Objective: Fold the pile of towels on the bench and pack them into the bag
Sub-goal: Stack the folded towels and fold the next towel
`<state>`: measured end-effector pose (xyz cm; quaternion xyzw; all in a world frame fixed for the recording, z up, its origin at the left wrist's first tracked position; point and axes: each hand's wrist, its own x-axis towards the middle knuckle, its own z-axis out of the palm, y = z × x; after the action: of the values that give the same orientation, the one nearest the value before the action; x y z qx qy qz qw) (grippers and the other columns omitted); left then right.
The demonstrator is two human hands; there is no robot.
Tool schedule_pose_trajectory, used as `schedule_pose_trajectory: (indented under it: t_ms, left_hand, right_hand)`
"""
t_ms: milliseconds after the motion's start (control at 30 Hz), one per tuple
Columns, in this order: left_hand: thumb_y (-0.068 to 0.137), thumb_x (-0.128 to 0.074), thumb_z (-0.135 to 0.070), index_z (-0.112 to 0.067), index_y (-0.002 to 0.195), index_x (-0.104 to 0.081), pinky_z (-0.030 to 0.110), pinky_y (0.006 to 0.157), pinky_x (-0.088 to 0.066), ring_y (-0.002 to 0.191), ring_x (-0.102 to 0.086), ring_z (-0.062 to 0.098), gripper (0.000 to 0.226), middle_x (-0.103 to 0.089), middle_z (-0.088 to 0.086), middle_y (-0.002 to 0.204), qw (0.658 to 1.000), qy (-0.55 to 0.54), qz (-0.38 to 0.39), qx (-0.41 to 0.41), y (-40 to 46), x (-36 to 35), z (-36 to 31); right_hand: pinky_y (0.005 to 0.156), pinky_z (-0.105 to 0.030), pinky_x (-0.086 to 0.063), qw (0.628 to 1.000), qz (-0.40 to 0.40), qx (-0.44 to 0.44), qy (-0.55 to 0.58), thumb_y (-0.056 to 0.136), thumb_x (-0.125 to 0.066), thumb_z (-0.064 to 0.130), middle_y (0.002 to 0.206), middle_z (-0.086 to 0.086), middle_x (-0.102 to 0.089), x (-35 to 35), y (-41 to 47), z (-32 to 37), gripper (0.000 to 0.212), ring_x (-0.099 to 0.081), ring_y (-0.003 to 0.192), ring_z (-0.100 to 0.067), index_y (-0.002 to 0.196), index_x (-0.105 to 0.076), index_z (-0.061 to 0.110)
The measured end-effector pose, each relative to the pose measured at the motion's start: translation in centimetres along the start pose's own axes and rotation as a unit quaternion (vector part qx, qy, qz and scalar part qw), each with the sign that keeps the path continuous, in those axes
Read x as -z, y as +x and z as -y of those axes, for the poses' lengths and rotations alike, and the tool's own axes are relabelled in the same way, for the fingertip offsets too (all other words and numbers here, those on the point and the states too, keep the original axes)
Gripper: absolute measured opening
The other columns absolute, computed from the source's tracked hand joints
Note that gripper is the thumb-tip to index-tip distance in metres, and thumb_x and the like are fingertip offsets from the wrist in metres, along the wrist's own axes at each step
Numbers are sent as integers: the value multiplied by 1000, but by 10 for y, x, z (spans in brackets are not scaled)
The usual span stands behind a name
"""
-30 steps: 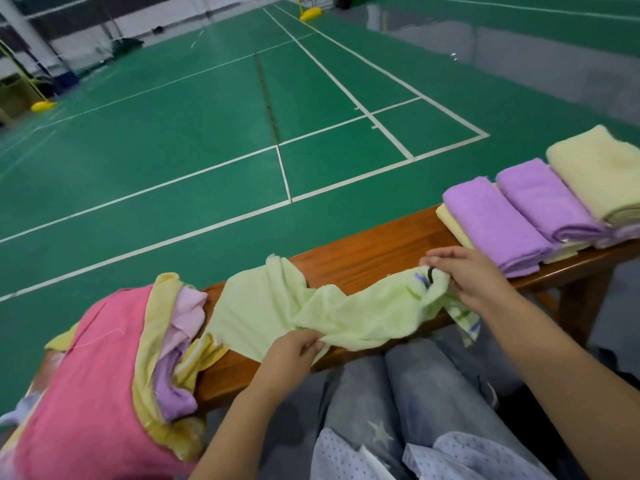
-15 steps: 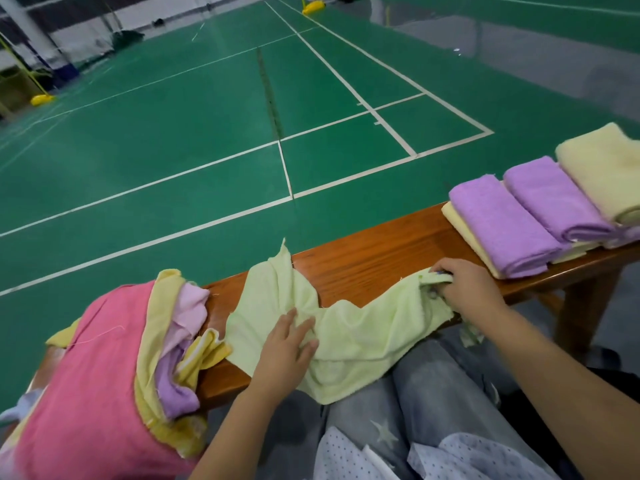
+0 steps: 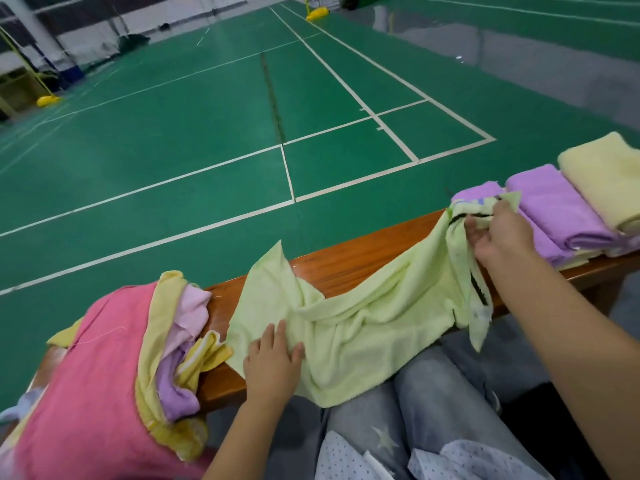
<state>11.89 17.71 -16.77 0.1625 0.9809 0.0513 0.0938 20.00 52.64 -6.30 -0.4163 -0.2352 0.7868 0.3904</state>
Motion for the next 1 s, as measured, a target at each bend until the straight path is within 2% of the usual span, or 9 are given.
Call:
schedule_pose_trajectory:
  t_ms: [133, 233, 400, 467, 567, 633, 733, 867, 1000]
  left_hand:
    - [101, -35, -43, -25, 144, -36, 31, 98, -42, 119, -47, 24, 47, -38, 6, 139, 1000, -9, -16, -7, 0, 2, 3]
    - [102, -37, -35, -21, 137, -45, 24, 89, -47, 110, -53, 17, 39, -46, 1, 133, 998, -25, 29, -41, 2, 4, 1]
    - [99, -36, -52, -23, 105, -65, 23, 64, -49, 76, -60, 9, 41, -65, -6, 87, 997, -53, 32, -51, -3, 29, -19]
    - [99, -34, -54, -23, 102, -64, 21, 55, -42, 70, -55, 8, 43, -61, -8, 80, 998, -56, -3, -25, 10, 40, -18]
    - [100, -41, -42, -12, 106, -65, 28, 67, -47, 80, -57, 14, 38, -63, 2, 94, 991, -106, -80, 18, 44, 46, -8]
    - [97, -49, -35, -9, 123, -59, 36, 90, -44, 107, -54, 26, 38, -57, 13, 122, 983, -137, -103, 70, 66, 45, 0]
    - [95, -53, -37, -3, 139, -41, 46, 104, -35, 129, -41, 36, 57, -42, 19, 142, 965, -174, -62, 188, 83, 38, 6]
    - [96, -53, -40, -2, 140, -39, 49, 103, -37, 129, -43, 37, 60, -45, 19, 142, 936, -254, -79, 233, 76, 28, 3]
    - [93, -60, -35, -1, 136, -43, 42, 93, -43, 115, -53, 36, 57, -55, 19, 130, 874, -402, -89, 259, 54, 39, -7]
  right_hand:
    - [49, -20, -49, 997, 21, 55, 45, 102, -38, 24, 94, -6, -57, -9, -1, 16, 16, -59, 73, -17, 98, -52, 18]
    - [43, -20, -45, 983, 50, 70, -162, 101, -38, 36, 93, -5, -59, -14, -14, 10, 22, -57, 67, -15, 96, -53, 21]
    - [63, -32, -52, 859, 137, 67, -489, 99, -27, 52, 108, -12, -59, -5, -42, -27, 49, -60, 72, -24, 127, -51, 19]
    - [88, -39, -46, 780, 154, 125, -593, 99, -25, 51, 126, -17, -53, 5, -49, -42, 54, -58, 103, -34, 136, -47, 19]
    - [98, -46, -38, 714, 126, 190, -662, 98, -32, 47, 120, -15, -49, 22, -61, -58, 47, -46, 112, -35, 105, -63, 12]
    - [81, -38, -42, 732, 149, 186, -638, 99, -38, 40, 101, -14, -54, 27, -70, -62, 42, -51, 96, -32, 79, -57, 9]
    - [71, -33, -39, 784, 191, 155, -570, 100, -43, 29, 94, -15, -62, 30, -81, -65, 36, -55, 87, -28, 93, -62, -1]
    - [79, -28, -41, 832, 204, 114, -504, 97, -49, 24, 95, 10, -62, 33, -83, -75, 12, -57, 97, -15, 98, -61, 21]
    - [85, -37, -52, 854, 211, 51, -473, 95, -53, 28, 96, 2, -68, 39, -83, -88, 13, -62, 96, -20, 96, -65, 22]
